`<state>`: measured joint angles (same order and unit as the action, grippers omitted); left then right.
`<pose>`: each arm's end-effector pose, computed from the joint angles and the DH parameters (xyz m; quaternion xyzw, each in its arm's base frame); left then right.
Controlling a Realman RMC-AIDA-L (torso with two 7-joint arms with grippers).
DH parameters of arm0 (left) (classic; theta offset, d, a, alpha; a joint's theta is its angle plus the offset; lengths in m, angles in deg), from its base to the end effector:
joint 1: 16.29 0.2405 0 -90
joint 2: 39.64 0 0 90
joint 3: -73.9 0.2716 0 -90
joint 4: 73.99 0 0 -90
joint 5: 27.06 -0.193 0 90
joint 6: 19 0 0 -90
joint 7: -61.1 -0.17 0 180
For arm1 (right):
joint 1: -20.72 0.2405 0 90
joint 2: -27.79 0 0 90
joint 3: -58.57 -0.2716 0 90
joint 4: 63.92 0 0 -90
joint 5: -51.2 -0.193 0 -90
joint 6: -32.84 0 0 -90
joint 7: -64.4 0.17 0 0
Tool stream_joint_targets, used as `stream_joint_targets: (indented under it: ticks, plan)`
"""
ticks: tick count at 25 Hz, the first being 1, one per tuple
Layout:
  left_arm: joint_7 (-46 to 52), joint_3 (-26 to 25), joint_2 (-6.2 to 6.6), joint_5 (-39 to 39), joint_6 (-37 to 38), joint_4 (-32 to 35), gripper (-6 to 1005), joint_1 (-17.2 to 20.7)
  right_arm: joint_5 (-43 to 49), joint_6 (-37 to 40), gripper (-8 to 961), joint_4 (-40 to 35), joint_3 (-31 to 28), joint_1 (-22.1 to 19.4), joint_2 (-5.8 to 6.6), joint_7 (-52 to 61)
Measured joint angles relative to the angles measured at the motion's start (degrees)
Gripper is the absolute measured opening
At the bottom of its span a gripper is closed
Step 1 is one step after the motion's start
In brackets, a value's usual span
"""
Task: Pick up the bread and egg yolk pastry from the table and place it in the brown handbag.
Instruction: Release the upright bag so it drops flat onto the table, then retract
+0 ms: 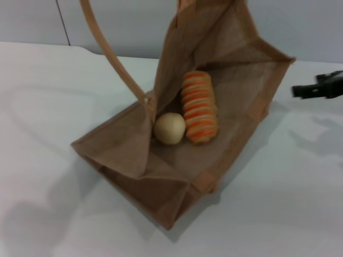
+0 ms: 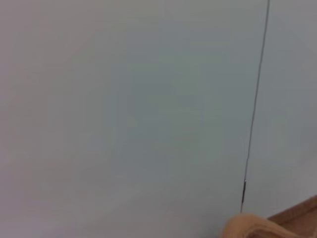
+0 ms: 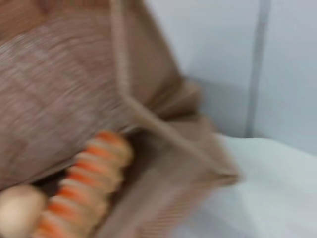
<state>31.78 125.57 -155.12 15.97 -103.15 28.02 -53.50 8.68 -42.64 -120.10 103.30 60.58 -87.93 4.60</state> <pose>-0.1158 0.4058 0.1383 -0.8593 -0.2831 -0.1368 0.4034 0.2440 0.4242 0.0335 -0.8967 0.3501 0.0505 0.2659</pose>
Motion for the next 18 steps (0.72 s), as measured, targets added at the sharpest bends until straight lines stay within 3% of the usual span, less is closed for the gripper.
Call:
stream_joint_targets:
  ticks: [9,18]
  plan:
    - [-1.30,-0.73,-0.17,0.32,1.32,-3.33,119,-0.07,-3.62,6.42,857,-5.93,-2.10,-4.64,-0.79,-1.47]
    - [-5.59,-0.74,-0.65,1.24,4.27,-8.58,119,-0.23,-31.87,14.39,854,-1.44,-1.49,-8.99,-1.36,-19.81]
